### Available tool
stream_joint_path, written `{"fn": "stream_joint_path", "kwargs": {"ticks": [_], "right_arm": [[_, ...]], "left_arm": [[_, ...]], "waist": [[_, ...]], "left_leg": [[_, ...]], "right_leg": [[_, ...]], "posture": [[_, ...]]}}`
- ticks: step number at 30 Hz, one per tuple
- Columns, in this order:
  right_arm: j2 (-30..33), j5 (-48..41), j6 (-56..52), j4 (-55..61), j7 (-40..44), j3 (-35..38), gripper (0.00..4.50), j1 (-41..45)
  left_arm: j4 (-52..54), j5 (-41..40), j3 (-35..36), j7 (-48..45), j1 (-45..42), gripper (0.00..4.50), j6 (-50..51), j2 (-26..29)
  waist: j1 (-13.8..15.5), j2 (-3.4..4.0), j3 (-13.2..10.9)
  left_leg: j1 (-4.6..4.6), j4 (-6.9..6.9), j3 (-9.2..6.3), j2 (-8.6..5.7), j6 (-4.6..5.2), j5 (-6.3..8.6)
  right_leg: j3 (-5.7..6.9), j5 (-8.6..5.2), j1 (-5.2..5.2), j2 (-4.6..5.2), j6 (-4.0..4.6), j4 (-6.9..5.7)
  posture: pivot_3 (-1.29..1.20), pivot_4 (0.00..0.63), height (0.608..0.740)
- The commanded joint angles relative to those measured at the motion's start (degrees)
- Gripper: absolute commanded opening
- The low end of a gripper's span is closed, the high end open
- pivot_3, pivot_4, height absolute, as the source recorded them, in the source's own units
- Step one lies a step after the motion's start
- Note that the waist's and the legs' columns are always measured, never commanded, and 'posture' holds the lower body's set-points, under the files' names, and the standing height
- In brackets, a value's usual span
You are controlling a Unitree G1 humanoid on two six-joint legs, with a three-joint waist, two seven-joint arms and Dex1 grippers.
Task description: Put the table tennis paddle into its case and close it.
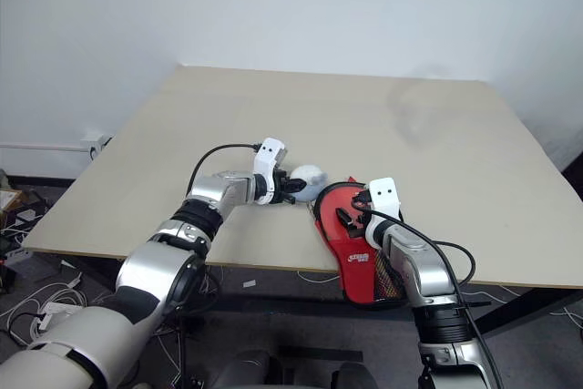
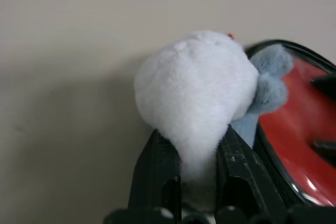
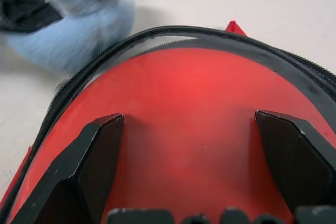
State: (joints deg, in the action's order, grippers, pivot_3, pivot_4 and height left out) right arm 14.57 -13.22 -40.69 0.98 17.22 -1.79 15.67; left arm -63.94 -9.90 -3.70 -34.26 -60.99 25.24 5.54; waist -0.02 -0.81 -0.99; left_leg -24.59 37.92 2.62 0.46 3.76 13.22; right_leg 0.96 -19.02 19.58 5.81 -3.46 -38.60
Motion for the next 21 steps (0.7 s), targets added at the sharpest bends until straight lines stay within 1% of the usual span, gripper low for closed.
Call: {"fn": "stream_joint_path", "kwargs": {"ticks": [1, 6, 11, 16, 21], "right_arm": [[-0.4, 0.6, -5.0, -3.7, 0.5, -2.3, 4.33, -2.7], [-0.5, 1.6, -6.1, -3.3, -0.1, -3.0, 4.33, -3.6], [-0.9, 1.7, -6.8, -2.0, -0.6, -2.5, 4.33, -4.7], [-0.5, 2.2, -7.9, 0.6, -1.0, -3.1, 4.33, -6.8], [-0.3, 1.9, -8.9, 3.7, -0.9, -3.1, 4.33, -9.0]], "left_arm": [[-3.7, 0.9, 3.1, 4.2, -6.1, 0.42, -5.8, 0.2], [-8.3, 1.5, 5.2, 6.4, -10.5, 0.42, -9.5, -1.4], [-10.2, 2.9, 6.2, 8.0, -12.1, 0.42, -12.6, -3.2], [-11.9, 2.5, 9.2, 12.8, -13.9, 0.42, -15.3, -6.5], [-12.4, 1.4, 12.3, 13.7, -15.1, 0.42, -16.7, -9.6]], "waist": [[0.0, -0.03, 0.0], [0.0, -0.20, 0.1], [0.0, -0.21, 0.1], [0.1, -0.23, 0.1], [0.1, -0.23, 0.2]], "left_leg": [[0.00, 0.00, 0.00, 0.00, 0.00, 0.00], [0.00, -0.01, -0.01, 0.01, 0.01, 0.01], [0.00, -0.01, 0.00, 0.00, 0.01, 0.01], [-0.01, 0.00, -0.05, 0.03, 0.02, 0.01], [-0.01, -0.02, -0.05, 0.02, 0.03, 0.02]], "right_leg": [[0.00, 0.00, 0.01, 0.00, 0.00, 0.00], [0.02, 0.00, 0.00, 0.01, 0.00, -0.01], [0.02, 0.00, 0.02, 0.02, 0.00, -0.03], [0.02, 0.00, 0.01, 0.06, 0.00, -0.04], [0.05, 0.00, 0.01, 0.05, 0.00, -0.04]], "posture": [[0.00, 0.000, 0.715], [0.00, 0.000, 0.715], [0.00, 0.000, 0.715], [0.00, 0.000, 0.715], [0.00, 0.000, 0.715]]}}
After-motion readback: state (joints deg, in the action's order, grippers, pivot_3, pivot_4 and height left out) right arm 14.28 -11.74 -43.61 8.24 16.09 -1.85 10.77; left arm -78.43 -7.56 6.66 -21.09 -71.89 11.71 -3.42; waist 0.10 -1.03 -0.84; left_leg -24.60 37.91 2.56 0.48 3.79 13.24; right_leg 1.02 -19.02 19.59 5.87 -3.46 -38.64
